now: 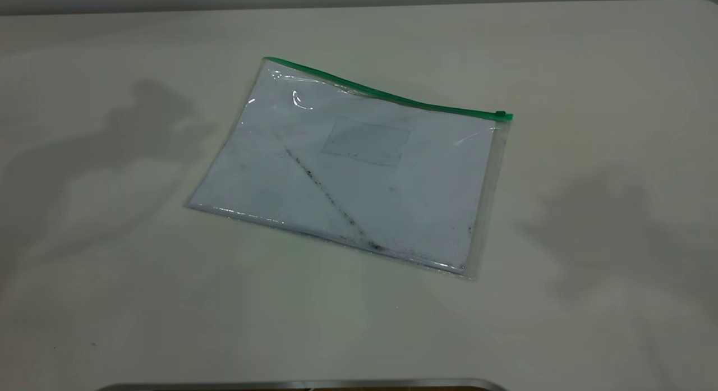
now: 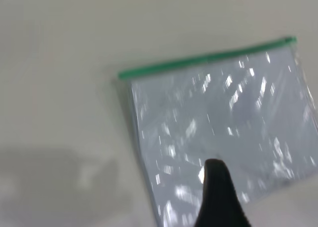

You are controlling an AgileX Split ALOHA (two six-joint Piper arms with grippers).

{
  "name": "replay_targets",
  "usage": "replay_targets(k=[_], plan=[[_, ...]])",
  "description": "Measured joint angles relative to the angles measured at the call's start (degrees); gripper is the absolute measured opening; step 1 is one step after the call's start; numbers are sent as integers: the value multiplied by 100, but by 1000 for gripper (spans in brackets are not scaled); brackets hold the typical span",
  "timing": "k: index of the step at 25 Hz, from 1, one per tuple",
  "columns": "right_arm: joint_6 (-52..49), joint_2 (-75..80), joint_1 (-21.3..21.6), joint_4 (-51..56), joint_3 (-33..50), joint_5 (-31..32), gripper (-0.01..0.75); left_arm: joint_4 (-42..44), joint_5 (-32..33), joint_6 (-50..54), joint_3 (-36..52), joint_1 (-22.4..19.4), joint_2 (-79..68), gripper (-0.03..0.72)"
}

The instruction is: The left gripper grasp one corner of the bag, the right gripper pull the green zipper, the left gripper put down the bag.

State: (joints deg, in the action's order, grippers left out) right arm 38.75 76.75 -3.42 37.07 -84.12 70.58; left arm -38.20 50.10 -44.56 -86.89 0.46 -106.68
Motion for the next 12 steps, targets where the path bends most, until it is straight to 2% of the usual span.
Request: replay_targets(k=[5, 8, 12], plan=[[-1230, -687, 0, -1075, 569, 14, 431, 1171, 1027, 1343, 0, 13, 1103, 522], [-1797, -1230, 0, -1808, 1293, 14, 431, 1679, 1592, 1959, 0, 13, 1624, 518], [-2511, -2055, 0, -2694, 2405, 14, 431, 2182, 1680, 2699, 27, 13, 2228, 518]])
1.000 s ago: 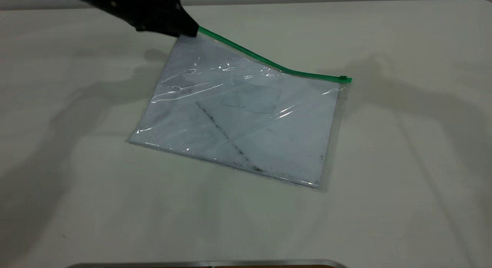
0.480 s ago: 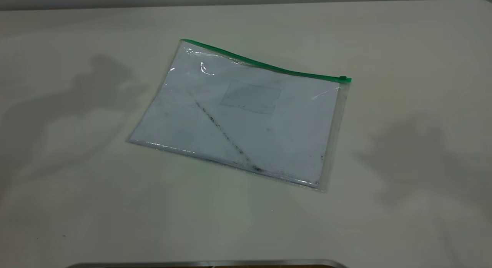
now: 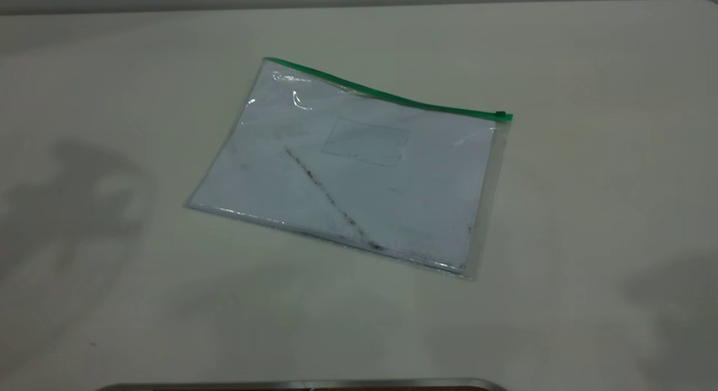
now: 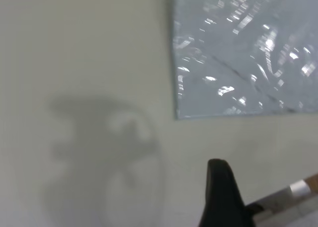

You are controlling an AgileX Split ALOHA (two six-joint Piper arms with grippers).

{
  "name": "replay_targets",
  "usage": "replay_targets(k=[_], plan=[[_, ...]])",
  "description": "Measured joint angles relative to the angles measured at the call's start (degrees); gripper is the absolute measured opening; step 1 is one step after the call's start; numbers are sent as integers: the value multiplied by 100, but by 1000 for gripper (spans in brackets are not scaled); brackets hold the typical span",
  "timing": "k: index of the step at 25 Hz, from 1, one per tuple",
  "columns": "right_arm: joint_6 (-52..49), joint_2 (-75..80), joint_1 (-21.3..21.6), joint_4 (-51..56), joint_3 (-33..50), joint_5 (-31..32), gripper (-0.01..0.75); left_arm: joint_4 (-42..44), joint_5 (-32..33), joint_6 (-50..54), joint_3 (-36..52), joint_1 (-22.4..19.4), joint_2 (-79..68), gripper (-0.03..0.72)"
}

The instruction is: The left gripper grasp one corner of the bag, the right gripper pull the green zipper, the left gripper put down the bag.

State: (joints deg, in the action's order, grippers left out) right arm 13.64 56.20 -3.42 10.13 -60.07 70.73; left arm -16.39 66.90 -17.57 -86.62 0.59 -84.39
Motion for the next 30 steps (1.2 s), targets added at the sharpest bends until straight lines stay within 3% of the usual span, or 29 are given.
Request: replay_targets(k=[5, 12, 19, 24, 30], plan=[[-625, -1013, 0, -431, 1649, -115, 431, 294, 0, 492, 516, 0, 797, 518], [-993, -2179, 0, -532, 3189, -642, 430, 306, 0, 570, 2269, 0, 1946, 518], [-1364, -2603, 0, -744, 3248, -749, 395, 423, -32, 548, 4289, 0, 3189, 518], [-1401, -2725, 0, -733, 3248, -749, 367, 973, -231, 764, 5391, 0, 4168, 518], [-1401, -2730, 0, -733, 3248, -749, 339, 1372, -338, 1167, 5858, 0, 5525, 518]])
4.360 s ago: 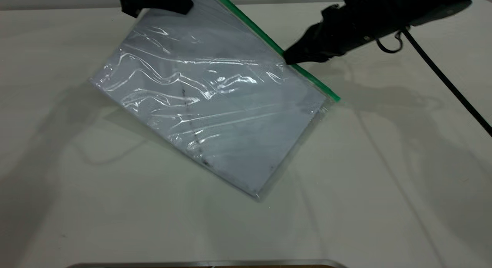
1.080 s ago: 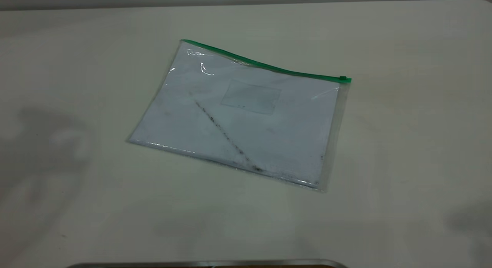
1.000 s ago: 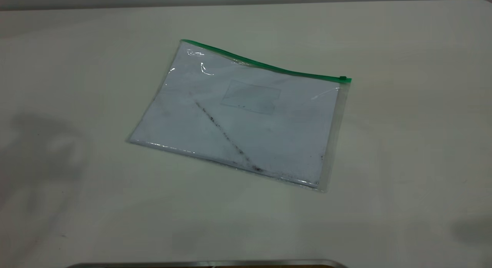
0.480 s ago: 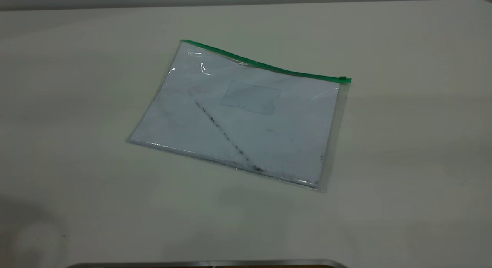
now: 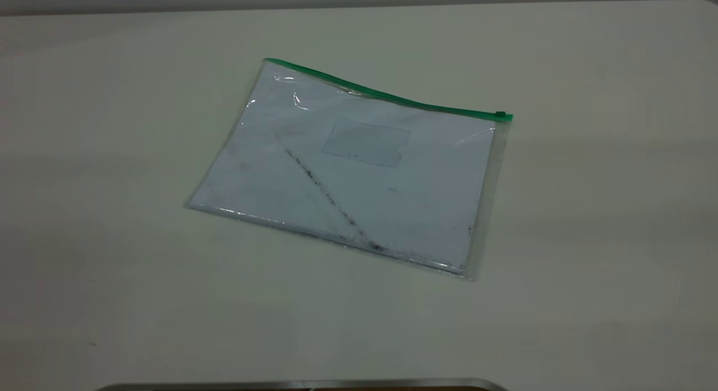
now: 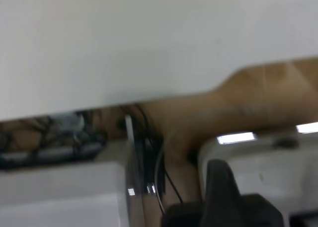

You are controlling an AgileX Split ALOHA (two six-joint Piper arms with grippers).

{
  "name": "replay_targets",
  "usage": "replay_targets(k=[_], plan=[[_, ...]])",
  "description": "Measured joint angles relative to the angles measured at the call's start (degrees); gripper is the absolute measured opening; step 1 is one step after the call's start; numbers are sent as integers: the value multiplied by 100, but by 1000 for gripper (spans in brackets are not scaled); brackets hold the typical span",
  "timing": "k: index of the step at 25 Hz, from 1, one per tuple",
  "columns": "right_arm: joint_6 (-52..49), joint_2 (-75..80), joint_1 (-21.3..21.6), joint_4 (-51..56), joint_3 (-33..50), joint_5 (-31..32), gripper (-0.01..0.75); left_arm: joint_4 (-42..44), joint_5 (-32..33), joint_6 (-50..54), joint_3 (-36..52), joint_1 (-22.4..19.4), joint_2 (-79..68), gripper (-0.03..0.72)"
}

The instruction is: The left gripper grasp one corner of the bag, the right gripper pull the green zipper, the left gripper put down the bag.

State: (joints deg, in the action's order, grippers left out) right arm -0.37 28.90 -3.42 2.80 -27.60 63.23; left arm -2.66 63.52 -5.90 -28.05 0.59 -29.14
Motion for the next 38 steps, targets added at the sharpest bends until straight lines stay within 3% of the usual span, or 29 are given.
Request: replay_targets(k=[8, 17, 22, 38], plan=[[0, -183, 0, 7, 0, 0, 311, 62, 27, 100, 20, 0, 1656, 518], [0, -2104, 304, 25, 0, 33, 284, 62, 85, 100, 20, 0, 2914, 518], [0, -2978, 329, 26, 0, 95, 272, 62, 125, 100, 20, 0, 3021, 518], [0, -2980, 274, 55, 0, 103, 267, 62, 126, 100, 20, 0, 3021, 518]])
